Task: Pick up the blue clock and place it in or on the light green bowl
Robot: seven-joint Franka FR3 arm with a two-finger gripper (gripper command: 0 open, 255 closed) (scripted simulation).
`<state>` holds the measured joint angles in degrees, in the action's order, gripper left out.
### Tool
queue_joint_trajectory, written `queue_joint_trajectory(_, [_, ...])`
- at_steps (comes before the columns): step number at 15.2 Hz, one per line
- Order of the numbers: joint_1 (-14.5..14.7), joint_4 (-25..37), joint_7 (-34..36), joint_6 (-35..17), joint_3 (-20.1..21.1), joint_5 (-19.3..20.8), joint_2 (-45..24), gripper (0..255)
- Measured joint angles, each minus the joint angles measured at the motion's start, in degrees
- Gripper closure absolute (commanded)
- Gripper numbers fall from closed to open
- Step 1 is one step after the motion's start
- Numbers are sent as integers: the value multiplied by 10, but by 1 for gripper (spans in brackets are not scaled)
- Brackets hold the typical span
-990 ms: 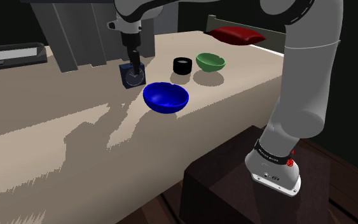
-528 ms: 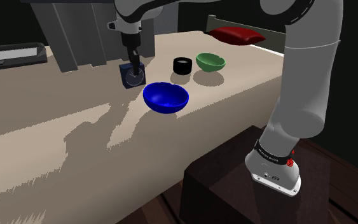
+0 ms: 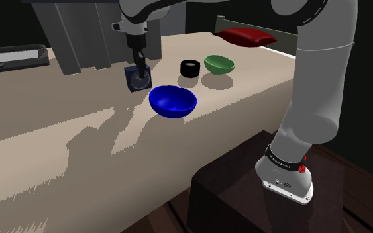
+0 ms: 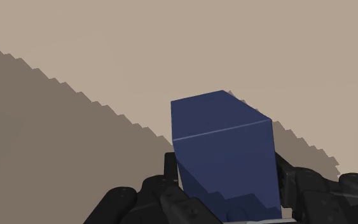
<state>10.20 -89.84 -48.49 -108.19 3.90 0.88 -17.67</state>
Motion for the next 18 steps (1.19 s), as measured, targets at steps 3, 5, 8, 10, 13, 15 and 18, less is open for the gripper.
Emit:
queue_joint_trajectory(3, [0, 6, 0, 7, 0, 0, 1, 255])
queue_joint_trajectory(5, [0, 19, -1, 22, 0, 0, 3, 255])
queue_joint_trajectory(8, [0, 38, -1, 42, 0, 0, 4, 255])
queue_joint_trajectory(10, [0, 52, 0, 57, 0, 0, 4, 255])
queue_joint_trajectory(13, [1, 82, 1, 84, 1, 0, 2, 255])
queue_joint_trajectory(15, [1, 97, 0, 98, 0, 0, 0, 255])
queue_joint_trajectory(18, [1, 127, 0, 124, 0, 0, -3, 255])
